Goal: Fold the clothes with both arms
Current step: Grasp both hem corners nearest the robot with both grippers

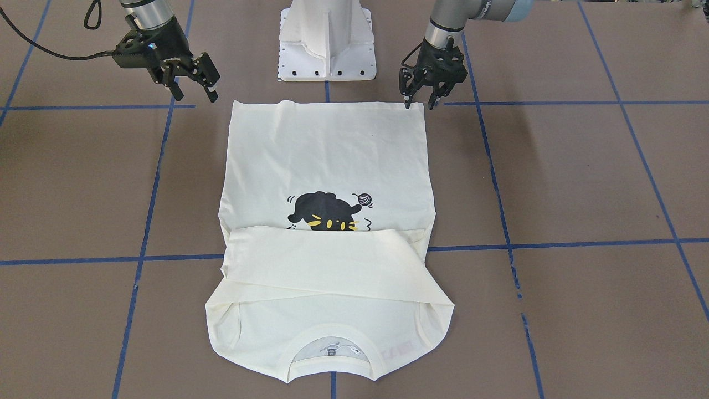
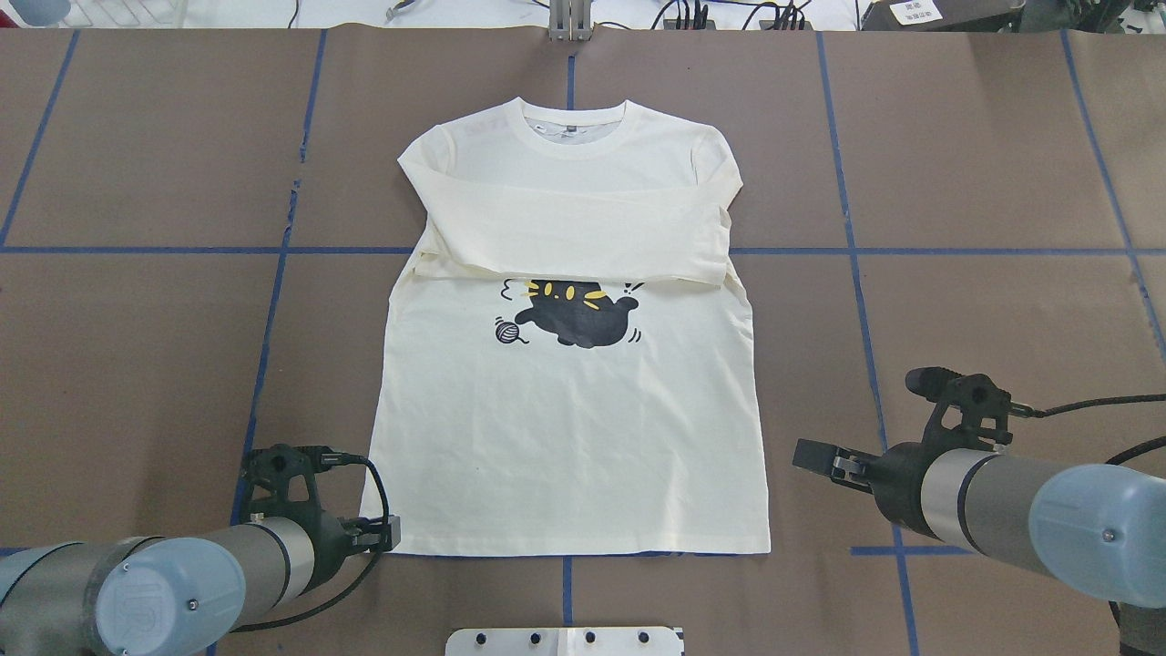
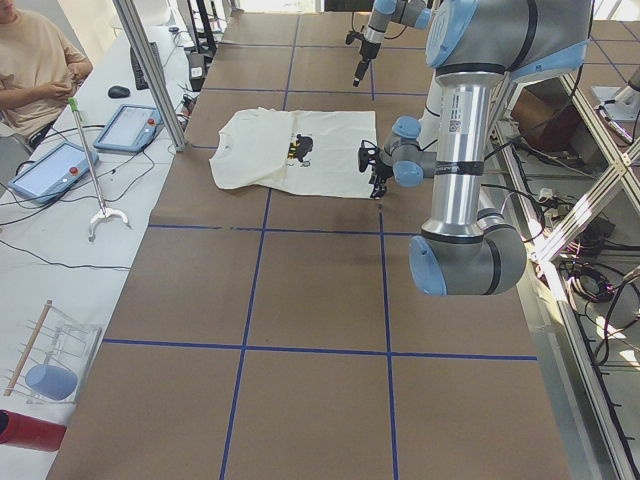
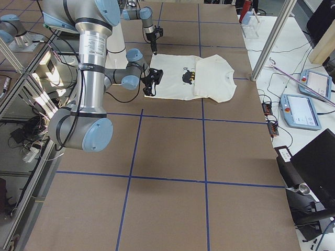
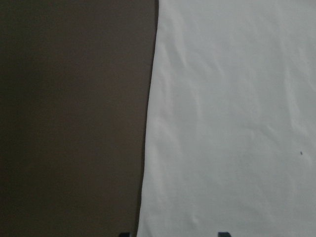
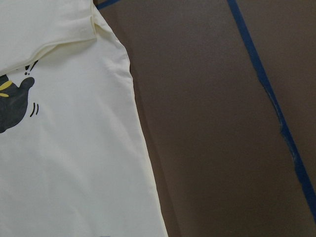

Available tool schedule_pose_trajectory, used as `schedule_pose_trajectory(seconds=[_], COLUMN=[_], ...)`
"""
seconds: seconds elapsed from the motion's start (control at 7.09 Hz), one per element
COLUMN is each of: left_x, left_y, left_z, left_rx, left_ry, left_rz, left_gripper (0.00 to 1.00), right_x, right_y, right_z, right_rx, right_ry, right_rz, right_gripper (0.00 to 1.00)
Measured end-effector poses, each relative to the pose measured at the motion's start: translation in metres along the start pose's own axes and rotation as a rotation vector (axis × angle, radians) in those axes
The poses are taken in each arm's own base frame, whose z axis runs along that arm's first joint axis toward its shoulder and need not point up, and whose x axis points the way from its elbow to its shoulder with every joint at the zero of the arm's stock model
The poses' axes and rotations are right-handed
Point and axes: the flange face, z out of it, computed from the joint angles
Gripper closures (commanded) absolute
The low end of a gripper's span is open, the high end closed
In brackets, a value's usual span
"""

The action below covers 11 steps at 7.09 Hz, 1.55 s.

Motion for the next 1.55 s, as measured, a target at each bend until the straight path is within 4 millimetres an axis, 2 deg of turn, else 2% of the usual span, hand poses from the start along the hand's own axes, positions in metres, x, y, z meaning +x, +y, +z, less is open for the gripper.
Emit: schedule_pose_trajectory(seconds=[0.28,0.42,1.13,1.27,1.55], left_x=[-0.004,-0.005,-0.003,-0.002,-0.001], left_y=[0.002,0.004,0.011,0.013,0.017], left_z=[0.006,0.009,0.012,0.012,0.012], left_rx=[-0.003,-0.005,-0.015,-0.019,-0.024], left_ry=[-0.016,-0.022,-0.022,-0.021,-0.019], left_rz=[0.004,0.006,0.014,0.017,0.020], left_gripper=[0.43,0.52,0.67,0.75,1.00], right_x=[0.000,0.000,0.000,0.000,0.000], right_y=[0.002,0.003,0.003,0.003,0.003], right_z=[0.001,0.001,0.001,0.001,0.002], right_rx=[0.002,0.003,0.005,0.005,0.005], right_ry=[0.000,0.000,0.000,0.000,0.002], right_rz=[-0.001,-0.001,-0.002,-0.002,-0.002], right_gripper=[0.05,0.05,0.04,0.04,0.04])
